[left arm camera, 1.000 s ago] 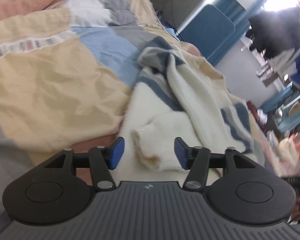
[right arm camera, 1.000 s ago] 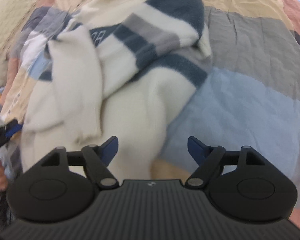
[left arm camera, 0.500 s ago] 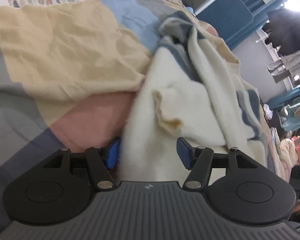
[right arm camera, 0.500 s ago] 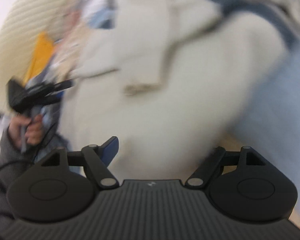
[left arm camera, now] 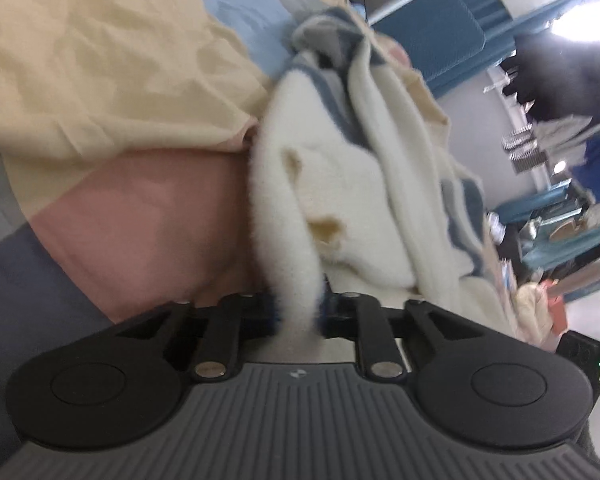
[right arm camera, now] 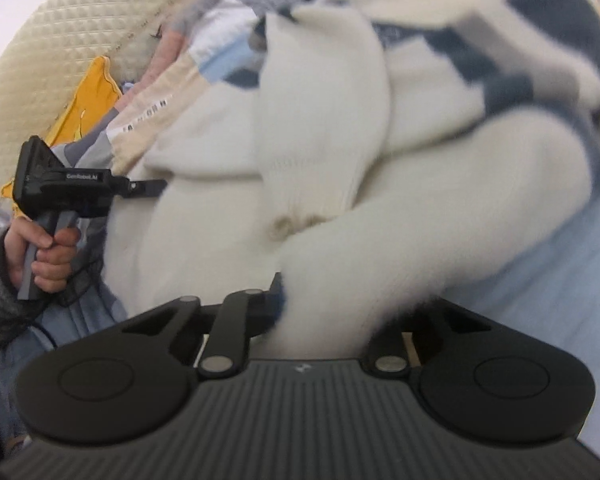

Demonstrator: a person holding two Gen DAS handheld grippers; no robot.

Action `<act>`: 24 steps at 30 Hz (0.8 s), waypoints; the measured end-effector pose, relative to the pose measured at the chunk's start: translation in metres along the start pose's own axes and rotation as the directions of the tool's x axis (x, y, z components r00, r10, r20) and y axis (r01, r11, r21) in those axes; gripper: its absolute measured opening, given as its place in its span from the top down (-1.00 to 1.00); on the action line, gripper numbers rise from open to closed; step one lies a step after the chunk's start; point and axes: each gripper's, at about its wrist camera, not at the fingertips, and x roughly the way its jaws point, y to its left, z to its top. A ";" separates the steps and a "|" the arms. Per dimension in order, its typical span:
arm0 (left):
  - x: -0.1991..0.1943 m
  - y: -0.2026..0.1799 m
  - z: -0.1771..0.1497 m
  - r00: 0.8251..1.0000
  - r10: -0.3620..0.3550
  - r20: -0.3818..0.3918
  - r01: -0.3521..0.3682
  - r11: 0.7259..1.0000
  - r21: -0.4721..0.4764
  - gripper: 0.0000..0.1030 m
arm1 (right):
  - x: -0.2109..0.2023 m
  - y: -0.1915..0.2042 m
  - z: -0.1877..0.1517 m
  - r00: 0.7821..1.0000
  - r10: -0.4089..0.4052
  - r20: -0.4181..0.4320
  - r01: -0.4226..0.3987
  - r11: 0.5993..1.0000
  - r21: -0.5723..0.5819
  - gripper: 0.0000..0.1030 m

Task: Fold large clothes
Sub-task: 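Grasp the hem with the left gripper beside the right gripper, then lift the hem with both grippers and fold it over the sweater body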

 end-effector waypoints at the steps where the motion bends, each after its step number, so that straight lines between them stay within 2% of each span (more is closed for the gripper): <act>1: -0.004 -0.003 0.001 1.000 -0.022 0.015 0.022 1.000 0.003 0.70 | -0.004 0.003 0.004 1.000 -0.008 0.014 0.008 1.000 -0.011 0.55; 4: -0.022 -0.012 0.009 0.991 -0.112 0.077 0.113 0.993 -0.017 0.73 | -0.022 0.012 0.016 0.996 -0.035 0.083 0.038 0.998 -0.046 0.57; 6: -0.038 -0.020 0.019 0.979 -0.163 0.124 0.168 0.985 -0.032 0.74 | -0.034 0.010 0.027 0.995 -0.021 0.097 0.019 1.000 0.025 0.58; 8: -0.051 -0.027 0.030 0.964 -0.213 0.159 0.223 0.974 -0.047 0.76 | -0.051 0.016 0.037 0.992 -0.037 0.120 0.032 0.998 0.048 0.58; 10: -0.062 -0.032 0.037 0.950 -0.249 0.191 0.263 0.963 -0.054 0.76 | -0.066 0.022 0.042 0.985 -0.038 0.171 0.024 0.996 0.083 0.59; 14: -0.093 -0.039 0.046 0.912 -0.334 0.238 0.357 0.932 -0.063 0.77 | -0.108 0.032 0.034 0.936 0.017 0.350 -0.072 0.987 0.145 0.59; 19: -0.152 -0.059 0.045 0.869 -0.422 0.257 0.435 0.900 0.006 0.77 | -0.152 0.057 0.006 0.856 0.079 0.510 -0.193 0.965 0.175 0.59; 21: -0.177 -0.068 0.036 0.861 -0.441 0.254 0.443 0.895 0.054 0.77 | -0.166 0.067 -0.006 0.840 0.097 0.534 -0.232 0.954 0.191 0.59; 24: -0.209 -0.074 0.019 0.857 -0.452 0.245 0.442 0.892 0.100 0.76 | -0.180 0.082 -0.027 0.827 0.109 0.551 -0.273 0.936 0.224 0.58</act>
